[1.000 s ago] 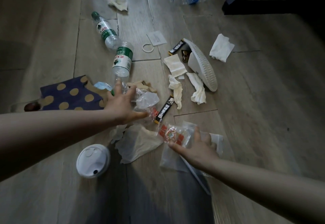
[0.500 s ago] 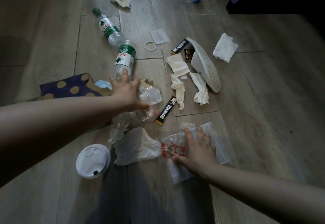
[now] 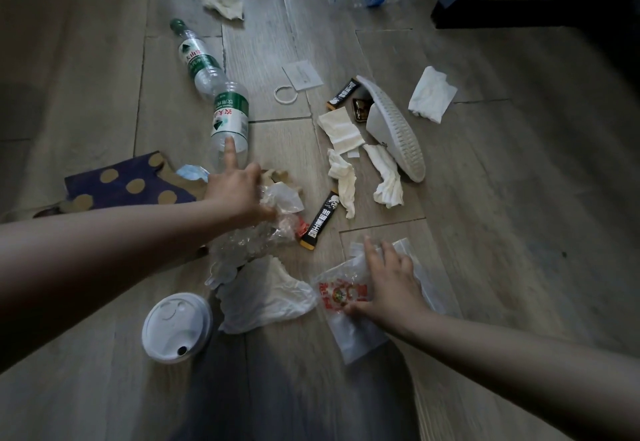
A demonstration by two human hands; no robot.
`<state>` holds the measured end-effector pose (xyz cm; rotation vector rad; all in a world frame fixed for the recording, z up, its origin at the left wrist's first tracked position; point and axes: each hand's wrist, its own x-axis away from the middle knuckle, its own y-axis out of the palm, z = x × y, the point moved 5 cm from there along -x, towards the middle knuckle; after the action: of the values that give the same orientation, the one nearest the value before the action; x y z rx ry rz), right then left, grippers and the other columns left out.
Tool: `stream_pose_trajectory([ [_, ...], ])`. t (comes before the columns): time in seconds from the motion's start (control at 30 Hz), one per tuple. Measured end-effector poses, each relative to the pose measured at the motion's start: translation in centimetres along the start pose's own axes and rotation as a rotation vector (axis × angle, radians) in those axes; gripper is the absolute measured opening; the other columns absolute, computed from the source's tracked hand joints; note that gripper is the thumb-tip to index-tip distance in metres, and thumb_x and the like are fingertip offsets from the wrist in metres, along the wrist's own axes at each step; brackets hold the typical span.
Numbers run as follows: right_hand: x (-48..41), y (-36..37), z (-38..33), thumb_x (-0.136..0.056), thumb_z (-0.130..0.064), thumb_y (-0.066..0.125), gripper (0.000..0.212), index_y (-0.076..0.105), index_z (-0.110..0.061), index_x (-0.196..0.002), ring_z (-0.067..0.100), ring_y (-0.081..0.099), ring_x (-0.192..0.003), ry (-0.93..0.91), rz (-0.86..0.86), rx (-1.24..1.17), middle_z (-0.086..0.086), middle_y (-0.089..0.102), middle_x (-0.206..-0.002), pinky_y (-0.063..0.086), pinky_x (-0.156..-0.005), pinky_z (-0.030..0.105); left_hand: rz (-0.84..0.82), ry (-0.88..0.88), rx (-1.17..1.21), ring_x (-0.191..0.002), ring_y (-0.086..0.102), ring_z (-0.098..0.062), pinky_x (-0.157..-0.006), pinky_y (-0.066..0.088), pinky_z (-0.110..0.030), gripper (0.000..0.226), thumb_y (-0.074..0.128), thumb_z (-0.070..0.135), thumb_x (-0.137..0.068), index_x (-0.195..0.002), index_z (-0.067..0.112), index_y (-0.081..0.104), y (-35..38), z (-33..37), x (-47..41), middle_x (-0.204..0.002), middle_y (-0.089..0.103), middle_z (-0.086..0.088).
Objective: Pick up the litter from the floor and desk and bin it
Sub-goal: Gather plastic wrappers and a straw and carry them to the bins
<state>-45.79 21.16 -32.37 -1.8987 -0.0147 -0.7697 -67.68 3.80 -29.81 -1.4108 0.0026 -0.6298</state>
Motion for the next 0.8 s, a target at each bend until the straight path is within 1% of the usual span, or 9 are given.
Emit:
stream_pose_trajectory([
  [0.13, -0.1, -0.2, -0.1, -0.072, -0.052, 0.075, 0.104, 0.011, -0.031, -0.152, 0.031, 0.008, -0.144, -0.030, -0.008, 0.038, 0.000, 0.005, -0.160, 0.030, -0.112, 0.050, 0.009, 0.003, -0.030, -0.108, 0.055, -0.044, -0.089, 0.045, -0.041, 0.062, 0.077, 0.052, -0.069, -0.112, 0.019, 0.047, -0.4, -0.2, 0.3, -0.157, -0.018, -0.014],
  [0.2, -0.1, -0.4, -0.2, -0.074, -0.049, 0.075, 0.098, 0.017, -0.030, -0.151, 0.029, 0.010, -0.142, -0.051, -0.006, 0.023, -0.002, 0.007, -0.160, 0.032, -0.111, 0.048, 0.005, 0.021, -0.046, -0.108, 0.055, -0.044, -0.087, 0.046, -0.040, 0.060, 0.077, 0.050, -0.069, -0.111, 0.019, 0.047, -0.4, -0.2, 0.5, -0.157, -0.017, -0.014],
  [0.4, 0.4, -0.5, -0.8, -0.083, -0.037, 0.070, 0.081, 0.025, -0.024, -0.149, 0.025, 0.016, -0.141, -0.142, 0.002, 0.027, -0.004, 0.015, -0.159, 0.026, -0.114, 0.038, -0.009, 0.065, -0.083, -0.105, 0.057, -0.042, -0.078, 0.046, -0.037, 0.053, 0.078, 0.042, -0.072, -0.110, 0.020, 0.047, -0.4, 0.0, 1.0, -0.156, -0.021, -0.014],
  [0.47, 0.6, -0.4, -1.2, -0.086, -0.033, 0.067, 0.070, 0.032, -0.023, -0.146, 0.022, 0.024, -0.138, -0.186, 0.007, 0.020, -0.003, 0.022, -0.155, 0.028, -0.112, 0.034, -0.010, 0.065, -0.082, -0.107, 0.056, -0.041, -0.078, 0.046, -0.038, 0.052, 0.078, 0.041, -0.073, -0.111, 0.021, 0.047, -0.4, -0.1, 1.1, -0.156, -0.022, -0.015],
  [0.53, 0.9, -0.1, -1.6, -0.088, -0.028, 0.064, 0.059, 0.039, -0.022, -0.141, 0.020, 0.034, -0.131, -0.225, 0.004, -0.009, -0.003, 0.031, -0.148, 0.034, -0.107, 0.031, -0.017, 0.066, -0.084, -0.108, 0.057, -0.041, -0.078, 0.047, -0.038, 0.052, 0.077, 0.040, -0.074, -0.112, 0.021, 0.047, -0.2, -0.3, 1.3, -0.156, -0.023, -0.015],
  [0.6, 1.1, 0.2, -2.0, -0.087, -0.024, 0.063, 0.050, 0.045, -0.020, -0.134, 0.021, 0.042, -0.122, -0.255, 0.008, -0.019, -0.002, 0.039, -0.137, 0.040, -0.100, 0.031, -0.028, 0.067, -0.093, -0.106, 0.058, -0.040, -0.073, 0.047, -0.037, 0.052, 0.076, 0.041, -0.075, -0.113, 0.021, 0.047, 0.0, -0.5, 1.5, -0.156, -0.025, -0.013],
  [0.67, 1.1, 0.3, -2.2, -0.086, -0.021, 0.063, 0.043, 0.050, -0.019, -0.127, 0.021, 0.046, -0.115, -0.260, 0.018, -0.034, -0.002, 0.043, -0.130, 0.042, -0.094, 0.032, -0.035, 0.070, -0.092, -0.107, 0.058, -0.040, -0.070, 0.045, -0.035, 0.052, 0.075, 0.041, -0.075, -0.114, 0.020, 0.047, 0.2, -0.7, 1.8, -0.156, -0.024, -0.012],
  [0.8, 0.7, 0.3, -2.0, -0.085, -0.019, 0.064, 0.041, 0.050, -0.021, -0.124, 0.019, 0.050, -0.110, -0.233, -0.003, -0.131, -0.003, 0.046, -0.125, 0.047, -0.092, 0.037, -0.028, 0.078, -0.075, -0.105, 0.058, -0.039, -0.069, 0.047, -0.035, 0.052, 0.075, 0.041, -0.074, -0.112, 0.020, 0.047, 0.0, -1.1, 2.0, -0.158, -0.019, -0.010],
])
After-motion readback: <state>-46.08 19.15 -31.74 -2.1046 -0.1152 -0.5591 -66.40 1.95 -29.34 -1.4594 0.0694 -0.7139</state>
